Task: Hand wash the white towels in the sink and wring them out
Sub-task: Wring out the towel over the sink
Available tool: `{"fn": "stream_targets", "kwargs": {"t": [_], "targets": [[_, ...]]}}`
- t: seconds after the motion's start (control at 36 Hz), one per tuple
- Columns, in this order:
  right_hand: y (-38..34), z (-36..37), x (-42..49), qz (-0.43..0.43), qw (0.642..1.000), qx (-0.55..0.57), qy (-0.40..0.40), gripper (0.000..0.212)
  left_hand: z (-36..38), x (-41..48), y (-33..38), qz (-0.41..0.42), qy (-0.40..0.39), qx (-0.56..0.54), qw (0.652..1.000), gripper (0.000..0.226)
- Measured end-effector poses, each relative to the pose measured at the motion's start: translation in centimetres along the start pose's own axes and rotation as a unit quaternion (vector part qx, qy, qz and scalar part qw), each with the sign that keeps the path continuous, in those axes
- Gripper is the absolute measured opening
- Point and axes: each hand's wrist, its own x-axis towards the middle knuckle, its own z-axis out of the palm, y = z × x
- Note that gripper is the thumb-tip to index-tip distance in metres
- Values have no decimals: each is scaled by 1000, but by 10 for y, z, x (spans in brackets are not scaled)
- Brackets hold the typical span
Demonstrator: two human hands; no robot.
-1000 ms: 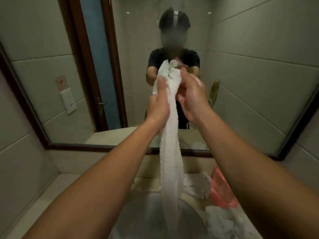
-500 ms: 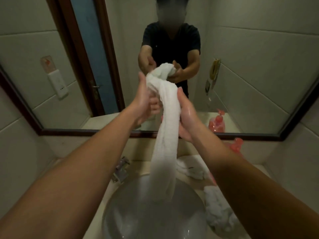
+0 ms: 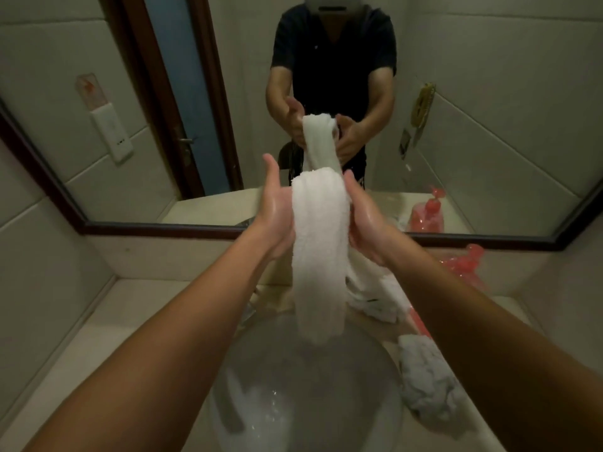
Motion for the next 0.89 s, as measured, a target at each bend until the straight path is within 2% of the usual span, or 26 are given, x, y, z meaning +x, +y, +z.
{"fn": "stream_targets", "kwargs": {"t": [0.11, 0.17, 0.25, 0.33, 0.42, 0.53, 0.58, 0.64, 0.69, 0.78, 0.83, 0.89], "targets": [[7, -6, -12, -17, 999, -35, 9, 80, 10, 9, 4, 10, 14, 58, 998, 102], [8, -10, -11, -23, 993, -112, 18, 85, 11, 11, 8, 31, 46, 170, 984, 96], [5, -11, -12, -69, 980, -178, 48, 61, 15, 6, 18, 82, 92, 348, 929, 85], [-3, -6, -14, -134, 975, -161, 72, 56, 13, -1, 24, 150, 139, 430, 879, 71], [-10, 6, -17, -155, 977, -121, 76, 46, 4, -4, 23, 194, 173, 421, 869, 77], [-17, 23, -22, -177, 979, -66, 74, 40, -7, -6, 12, 269, 224, 429, 833, 76], [-18, 27, -21, -194, 975, -78, 80, 39, -10, -5, 9, 288, 226, 391, 844, 78], [-19, 30, -21, -191, 976, -64, 80, 26, -9, -4, 8, 298, 201, 350, 865, 78], [-19, 32, -21, -193, 977, -43, 83, 21, -5, -4, 9, 311, 196, 340, 866, 74], [-20, 34, -17, -203, 972, -23, 117, 25, 0, -4, 11, 337, 235, 310, 857, 67], [-24, 34, -15, -197, 970, -8, 139, 30, 4, -6, 8, 339, 275, 250, 864, 58], [-29, 33, -14, -213, 965, -8, 152, 34, 8, -9, 0, 344, 278, 209, 872, 47]]}}
